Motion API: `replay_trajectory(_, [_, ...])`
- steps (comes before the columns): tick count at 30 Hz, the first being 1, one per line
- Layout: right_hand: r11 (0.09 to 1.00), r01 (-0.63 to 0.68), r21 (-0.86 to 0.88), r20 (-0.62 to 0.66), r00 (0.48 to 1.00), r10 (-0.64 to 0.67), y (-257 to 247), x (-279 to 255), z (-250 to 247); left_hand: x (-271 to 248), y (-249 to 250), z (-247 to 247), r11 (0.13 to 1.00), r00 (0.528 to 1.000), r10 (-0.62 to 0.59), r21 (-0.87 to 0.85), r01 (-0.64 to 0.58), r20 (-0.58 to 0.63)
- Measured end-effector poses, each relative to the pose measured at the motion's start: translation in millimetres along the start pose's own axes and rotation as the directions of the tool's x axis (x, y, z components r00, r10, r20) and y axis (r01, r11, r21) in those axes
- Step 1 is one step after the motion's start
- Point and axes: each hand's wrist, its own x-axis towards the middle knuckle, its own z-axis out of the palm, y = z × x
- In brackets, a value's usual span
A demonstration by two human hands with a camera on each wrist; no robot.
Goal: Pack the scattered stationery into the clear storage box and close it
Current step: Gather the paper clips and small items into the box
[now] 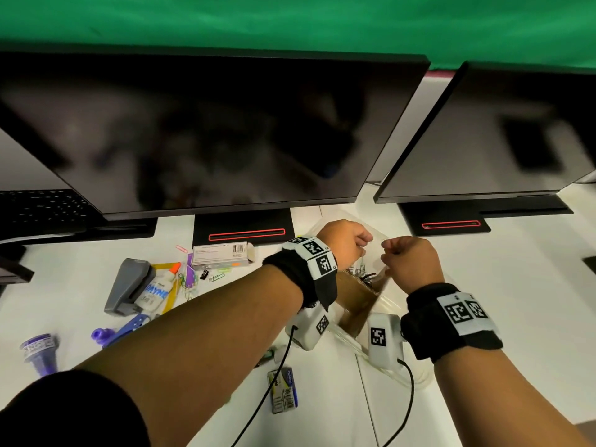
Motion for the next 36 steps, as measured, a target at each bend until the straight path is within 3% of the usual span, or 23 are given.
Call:
replay_trajectory(3, [1.000, 0.029, -0.011, 0.015, 0.999, -0.029, -8, -6, 1, -5, -4, -12, 1.000, 0.999, -0.015, -0.027, 0.016, 0.045])
replay_trajectory(6, [0.997, 0.064, 0.048, 0.067, 0.996, -0.067, -22, -16, 8, -17, -23, -28, 1.000, 0.994, -0.010, -0.009, 0.009, -0.109])
replay_trajectory(10, [0.981, 0.153, 0.122, 0.200, 0.964, -0.176, -55, -49, 37, -40, -60, -61, 0.993, 0.984, -0.088, -0.098, 0.073, -0.158])
replay_trajectory(13, [0.957, 0.286, 0.058, 0.365, 0.886, -0.286, -71, -75, 72, -65, -91, -88, 0.993, 0.968, -0.122, -0.025, 0.119, -0.218])
replay_trajectory(15, [0.909, 0.407, -0.091, 0.468, 0.823, -0.322, -72, -90, 99, -86, -118, -99, 0.981, 0.962, -0.153, 0.084, 0.176, -0.224])
replay_trajectory(17, [0.819, 0.516, -0.251, 0.588, 0.753, -0.294, -66, -102, 125, -106, -147, -106, 0.958, 0.958, -0.225, 0.137, 0.250, -0.177])
replay_trajectory(19, [0.752, 0.546, -0.370, 0.690, 0.703, -0.171, -52, -107, 149, -125, -172, -106, 0.910, 0.941, -0.333, 0.244, 0.336, -0.054])
replay_trajectory(22, [0.745, 0.473, -0.470, 0.678, 0.734, -0.038, -33, -102, 176, -147, -204, -98, 0.811, 0.892, -0.451, 0.428, 0.398, 0.024])
replay_trajectory(25, [0.720, 0.444, -0.533, 0.620, 0.784, -0.025, -29, -95, 192, -155, -228, -83, 0.775, 0.864, -0.503, 0.445, 0.449, 0.003])
replay_trajectory(29, [0.692, 0.498, -0.523, 0.615, 0.782, -0.097, -36, -94, 212, -147, -237, -61, 0.786, 0.877, -0.477, 0.417, 0.456, -0.060])
replay_trajectory(31, [0.689, 0.505, -0.519, 0.611, 0.783, -0.114, -39, -94, 220, -140, -233, -50, 0.749, 0.894, -0.437, 0.511, 0.421, -0.097])
replay_trajectory(33, [0.716, 0.480, -0.507, 0.601, 0.792, -0.105, -42, -95, 228, -136, -226, -42, 0.670, 0.901, -0.412, 0.627, 0.398, -0.132])
replay_trajectory(36, [0.765, 0.427, -0.482, 0.577, 0.812, -0.089, -43, -97, 237, -132, -223, -36, 0.676, 0.906, -0.410, 0.633, 0.378, -0.103])
